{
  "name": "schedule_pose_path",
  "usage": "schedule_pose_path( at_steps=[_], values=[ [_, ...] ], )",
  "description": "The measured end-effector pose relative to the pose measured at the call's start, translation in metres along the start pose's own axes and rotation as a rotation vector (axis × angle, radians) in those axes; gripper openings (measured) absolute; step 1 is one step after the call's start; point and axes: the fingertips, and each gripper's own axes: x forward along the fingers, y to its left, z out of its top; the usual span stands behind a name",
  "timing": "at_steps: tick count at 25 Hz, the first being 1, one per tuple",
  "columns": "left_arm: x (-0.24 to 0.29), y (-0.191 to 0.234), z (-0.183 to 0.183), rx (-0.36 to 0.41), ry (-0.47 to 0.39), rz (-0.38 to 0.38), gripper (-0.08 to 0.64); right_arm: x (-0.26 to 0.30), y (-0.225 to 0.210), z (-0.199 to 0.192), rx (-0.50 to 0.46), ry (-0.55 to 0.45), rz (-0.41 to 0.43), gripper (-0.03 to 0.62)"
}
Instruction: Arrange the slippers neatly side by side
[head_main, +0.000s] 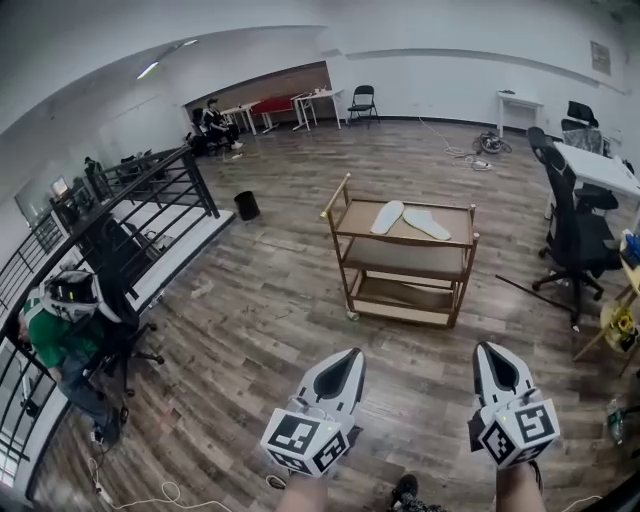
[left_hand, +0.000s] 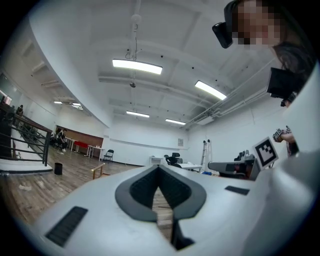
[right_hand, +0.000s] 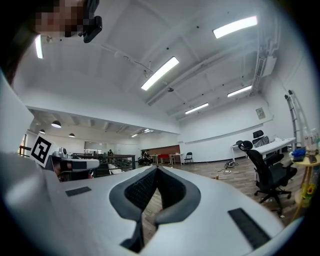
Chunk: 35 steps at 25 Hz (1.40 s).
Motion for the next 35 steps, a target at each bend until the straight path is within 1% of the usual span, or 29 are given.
schedule_pose_path(
  at_steps=[4,7,10,14,19,25,30,33,35],
  values=[
    [0.041,0.013,-0.001,-0.018,0.004,0.005,-0.006,0.033,-0.032,0.0,0.006,0.009,0.0,0.003],
    [0.07,0.015,-0.005,-0.011,0.009,0.004,-0.006,0.055,-0.056,-0.003,0.017,0.015,-0.003,0.003],
    [0.082,0.026,-0.007,0.01,0.015,0.018,-0.006,0.077,-0.064,-0.009,0.04,0.02,-0.002,0.003],
    [0.113,0.054,-0.005,-0.014,0.01,0.026,-0.006,0.112,-0.072,-0.009,0.026,0.024,0.002,0.003],
    [0.164,0.084,-0.009,0.01,0.029,-0.022,-0.006,0.167,-0.085,-0.021,0.043,0.037,-0.011,0.003],
    [0.226,0.145,-0.006,-0.001,0.032,-0.052,-0.006,0.249,-0.095,-0.019,0.031,0.027,-0.036,0.003],
    [0.263,0.186,-0.017,-0.02,0.051,-0.085,-0.006,0.302,-0.096,-0.026,0.003,0.046,-0.045,0.003],
    [0.287,0.199,-0.016,-0.023,0.048,-0.111,-0.006,0.324,-0.101,-0.031,-0.003,0.061,-0.055,0.003],
    [0.304,0.199,-0.019,-0.014,0.063,-0.137,-0.006,0.337,-0.11,-0.032,0.004,0.069,-0.067,0.003]
  ],
)
